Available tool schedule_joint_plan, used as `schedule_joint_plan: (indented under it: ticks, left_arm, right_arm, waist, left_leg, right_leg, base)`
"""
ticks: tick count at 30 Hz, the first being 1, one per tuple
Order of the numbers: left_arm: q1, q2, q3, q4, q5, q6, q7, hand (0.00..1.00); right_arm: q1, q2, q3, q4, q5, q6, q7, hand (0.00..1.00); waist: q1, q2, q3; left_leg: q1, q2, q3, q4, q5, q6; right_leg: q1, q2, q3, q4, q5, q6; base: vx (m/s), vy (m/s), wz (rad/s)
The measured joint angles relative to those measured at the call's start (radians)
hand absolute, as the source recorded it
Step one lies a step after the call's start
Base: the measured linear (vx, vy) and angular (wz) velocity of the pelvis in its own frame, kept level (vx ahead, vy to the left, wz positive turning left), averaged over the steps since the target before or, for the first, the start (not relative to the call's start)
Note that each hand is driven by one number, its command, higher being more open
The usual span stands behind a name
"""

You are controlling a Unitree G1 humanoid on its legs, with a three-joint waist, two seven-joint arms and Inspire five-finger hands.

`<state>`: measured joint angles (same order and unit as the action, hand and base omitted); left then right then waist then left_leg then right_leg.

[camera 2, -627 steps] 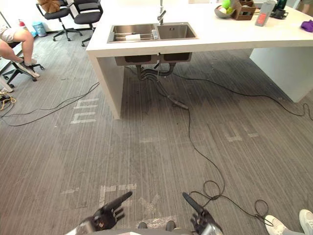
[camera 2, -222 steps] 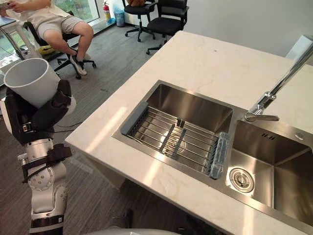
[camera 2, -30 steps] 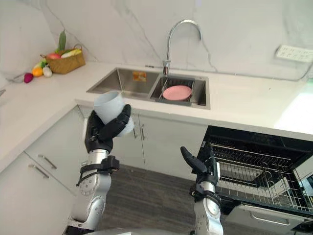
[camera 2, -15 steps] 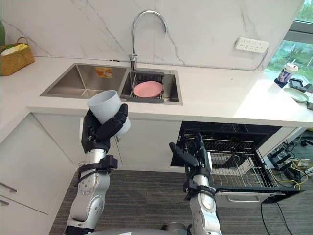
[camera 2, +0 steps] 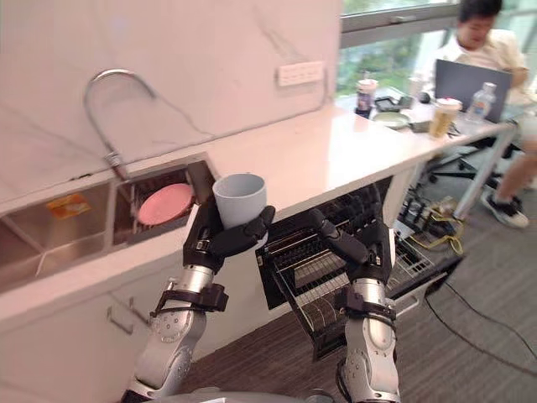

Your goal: Walk over to the sink, pick up the cup, carry it to the dishwasher, place the cup inside the dishwasher, then close the dishwasher door

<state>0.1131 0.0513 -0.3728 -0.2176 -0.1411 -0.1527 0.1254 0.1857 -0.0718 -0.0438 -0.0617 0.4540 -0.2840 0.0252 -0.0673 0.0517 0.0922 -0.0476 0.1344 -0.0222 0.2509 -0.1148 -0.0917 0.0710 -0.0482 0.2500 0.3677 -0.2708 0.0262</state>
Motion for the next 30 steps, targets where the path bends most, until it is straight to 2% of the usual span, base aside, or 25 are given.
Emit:
schedule_joint_plan:
  ticks: [1,2,3,4,5,6,7,9,11,13,15,17,19,21,23,24,28,30]
  left_arm:
    - [-0.005,-0.002,-0.010,0.001,0.003,0.000,0.000,0.00]
    - [-0.020,-0.005,-0.029,0.013,0.003,0.000,-0.001,0.00]
    - [-0.026,-0.005,-0.031,0.023,0.004,0.000,-0.002,0.00]
    - [-0.030,0.010,-0.026,0.039,0.004,0.006,0.000,0.00]
    - [-0.044,0.024,-0.022,0.041,0.005,0.017,0.005,0.00]
    - [-0.054,0.027,-0.021,0.041,0.006,0.024,0.011,0.00]
    - [-0.090,0.029,-0.020,0.041,0.006,0.053,0.027,0.00]
    - [-0.121,0.028,-0.022,0.041,0.005,0.068,0.031,0.00]
    - [-0.147,0.028,-0.015,0.041,0.004,0.077,0.032,0.00]
    - [-0.150,0.031,0.014,0.041,0.001,0.086,0.053,0.00]
    - [-0.160,0.035,0.059,0.039,0.000,0.081,0.086,0.00]
    - [-0.174,0.041,0.096,0.039,0.000,0.074,0.112,0.00]
    - [-0.174,0.044,0.124,0.039,0.001,0.062,0.138,0.00]
    - [-0.174,0.043,0.142,0.039,0.006,0.038,0.172,0.00]
    - [-0.174,0.036,0.154,0.040,0.026,0.030,0.211,0.00]
    - [-0.174,0.029,0.153,0.040,0.042,0.030,0.233,0.00]
    - [-0.176,0.003,0.154,0.040,0.104,0.027,0.282,0.00]
    - [-0.176,0.003,0.162,0.040,0.142,0.025,0.309,0.00]
  right_arm:
    - [0.001,-0.009,0.000,0.000,0.008,0.005,0.003,1.00]
    - [0.001,-0.022,0.000,0.007,0.030,0.012,0.005,1.00]
    - [0.001,-0.025,0.001,0.015,0.033,0.016,0.005,1.00]
    - [0.002,-0.008,0.004,0.028,0.035,0.025,0.006,1.00]
    - [-0.001,0.006,0.004,0.038,0.037,0.024,0.009,1.00]
    - [-0.006,0.007,0.004,0.048,0.041,0.025,0.010,1.00]
    - [-0.012,0.008,-0.002,0.081,0.068,0.025,0.004,1.00]
    - [-0.012,0.017,-0.022,0.097,0.073,0.025,-0.003,1.00]
    - [-0.013,0.024,-0.037,0.104,0.072,0.027,-0.012,1.00]
    - [-0.023,0.033,-0.038,0.118,0.071,0.044,-0.012,1.00]
    - [-0.037,0.043,-0.034,0.124,0.070,0.045,-0.010,1.00]
    - [-0.061,0.044,-0.038,0.124,0.066,0.045,-0.010,1.00]
    - [-0.079,0.044,-0.041,0.121,0.066,0.045,-0.011,1.00]
    - [-0.085,0.044,-0.044,0.095,0.071,0.046,-0.013,1.00]
    - [-0.093,0.043,-0.048,0.062,0.069,0.058,-0.011,1.00]
    - [-0.096,0.043,-0.059,0.045,0.066,0.075,-0.010,1.00]
    - [-0.115,0.027,-0.078,0.003,0.067,0.109,0.000,1.00]
    - [-0.129,0.014,-0.073,-0.046,0.089,0.142,0.054,1.00]
  waist:
    - [-0.007,0.006,-0.004]
    - [-0.014,0.011,-0.014]
    - [-0.014,0.004,-0.022]
    - [-0.017,-0.012,-0.045]
    - [-0.019,-0.025,-0.050]
    - [-0.018,-0.026,-0.050]
    - [-0.016,-0.024,-0.051]
    - [-0.022,-0.024,-0.051]
    - [-0.027,-0.025,-0.050]
    - [-0.028,-0.021,-0.047]
    - [-0.027,-0.022,-0.044]
    - [-0.026,-0.024,-0.032]
    - [-0.020,-0.033,-0.021]
    - [0.000,-0.049,-0.011]
    - [0.012,-0.051,-0.005]
    - [0.009,-0.050,-0.004]
    - [0.001,-0.052,-0.003]
    - [-0.002,-0.053,-0.004]
  left_leg:
    - [0.000,0.005,0.010,-0.013,0.003,0.002]
    - [0.005,0.011,0.041,-0.026,0.075,-0.020]
    - [0.007,0.002,0.062,-0.023,0.109,-0.028]
    - [0.013,-0.034,0.096,-0.022,0.099,-0.010]
    - [0.012,-0.059,0.126,-0.022,0.089,0.004]
    - [0.012,-0.067,0.140,-0.019,0.082,0.015]
    - [0.010,-0.088,0.166,-0.017,0.062,0.039]
    - [0.011,-0.106,0.177,-0.018,0.050,0.057]
    - [0.020,-0.115,0.201,-0.019,0.042,0.074]
    - [0.061,-0.114,0.226,-0.030,0.033,0.089]
    - [0.070,-0.102,0.227,-0.043,0.032,0.090]
    - [0.056,-0.091,0.237,-0.043,0.032,0.088]
    - [0.054,-0.086,0.252,-0.044,0.033,0.081]
    - [0.047,-0.086,0.260,-0.057,0.029,0.060]
    - [0.042,-0.084,0.246,-0.073,0.036,0.050]
    - [0.048,-0.083,0.223,-0.092,0.063,0.040]
    - [0.060,-0.045,0.223,-0.114,0.085,0.021]
    - [0.067,-0.031,0.234,-0.131,0.091,0.011]
  right_leg:
    - [0.000,-0.004,0.003,0.004,-0.010,0.013]
    - [0.000,-0.018,0.018,0.010,-0.029,0.040]
    - [0.000,-0.031,0.027,0.004,-0.036,0.051]
    - [0.003,-0.083,0.027,-0.027,-0.034,0.052]
    - [0.004,-0.126,0.016,-0.065,-0.001,0.069]
    - [0.002,-0.142,-0.003,-0.079,0.023,0.078]
    - [-0.008,-0.176,-0.084,-0.091,0.078,0.084]
    - [-0.031,-0.198,-0.132,-0.058,0.103,0.079]
    - [-0.094,-0.222,-0.180,0.045,0.123,0.073]
    - [-0.124,-0.240,-0.223,0.101,0.166,0.089]
    - [-0.119,-0.228,-0.252,0.045,0.200,0.094]
    - [-0.097,-0.215,-0.253,-0.038,0.227,0.126]
    - [-0.060,-0.212,-0.258,-0.127,0.233,0.135]
    - [-0.020,-0.212,-0.292,-0.241,0.233,0.137]
    - [-0.017,-0.202,-0.308,-0.284,0.235,0.155]
    - [-0.021,-0.187,-0.314,-0.286,0.237,0.148]
    - [-0.007,-0.146,-0.317,-0.316,0.254,0.122]
    - [-0.002,-0.128,-0.311,-0.344,0.272,0.115]
  base:
    - [0.19,0.323,-0.38]
    - [0.21,0.375,-0.29]
    - [0.26,0.457,-0.48]
    - [0.25,0.451,-0.57]
    - [0.19,0.340,-0.55]
    - [0.18,0.336,-0.55]
    - [0.13,0.235,-0.37]
    - [0.12,0.206,-0.19]
    - [0.11,0.169,-0.29]
    - [0.11,0.140,-0.57]
    - [0.04,0.053,-0.49]
    - [-0.03,0.014,-0.31]
    - [-0.09,-0.042,-0.27]
    - [-0.11,-0.080,-0.28]
    - [-0.09,-0.136,-0.24]
    - [-0.07,-0.141,-0.07]
    - [-0.01,-0.099,-0.06]
    - [0.01,-0.072,-0.17]
